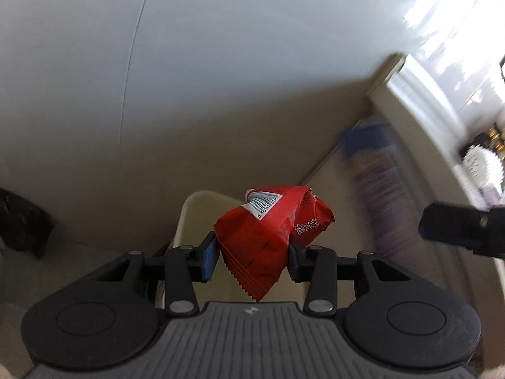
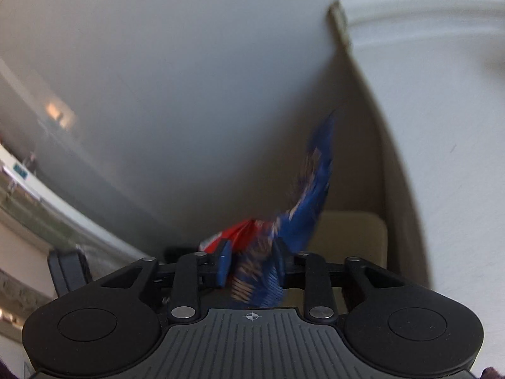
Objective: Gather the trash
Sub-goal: 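Carry both bags over the cream bin and open both tools to drop them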
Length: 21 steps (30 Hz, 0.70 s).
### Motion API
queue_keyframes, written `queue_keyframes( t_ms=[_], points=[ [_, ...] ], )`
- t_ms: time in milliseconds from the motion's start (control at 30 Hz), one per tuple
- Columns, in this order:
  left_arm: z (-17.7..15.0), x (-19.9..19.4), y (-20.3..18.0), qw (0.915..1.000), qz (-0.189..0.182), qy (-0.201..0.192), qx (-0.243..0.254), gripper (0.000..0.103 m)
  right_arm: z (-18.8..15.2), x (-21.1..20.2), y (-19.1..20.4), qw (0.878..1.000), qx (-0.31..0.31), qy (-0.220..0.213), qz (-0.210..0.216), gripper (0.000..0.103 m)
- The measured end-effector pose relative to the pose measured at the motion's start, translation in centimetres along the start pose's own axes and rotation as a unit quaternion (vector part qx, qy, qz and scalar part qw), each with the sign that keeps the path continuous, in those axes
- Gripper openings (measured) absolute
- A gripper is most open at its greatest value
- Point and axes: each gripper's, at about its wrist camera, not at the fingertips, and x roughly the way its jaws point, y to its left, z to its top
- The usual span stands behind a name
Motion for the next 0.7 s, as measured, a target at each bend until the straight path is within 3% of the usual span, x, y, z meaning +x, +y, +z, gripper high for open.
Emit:
queue_keyframes(
  t_ms=[167, 467, 700],
  points=[
    [-0.7, 2.0, 0.8, 0.9994, 0.020, 0.025, -0.010, 0.040, -1.2, 3.0, -1.1, 0.998, -0.007, 0.032, -0.054, 0.017],
    [-1.2, 6.8, -0.1, 0.9962, 0.050, 0.071, -0.010, 0.041, -0.7, 4.5, -0.9, 0.997, -0.020, 0.046, -0.064, 0.021],
    [-1.6, 9.7, -0.9, 0.9914, 0.055, 0.118, 0.011, 0.057, 0.1, 5.8, -0.6, 0.995, -0.031, 0.070, -0.070, 0.024]
  ],
)
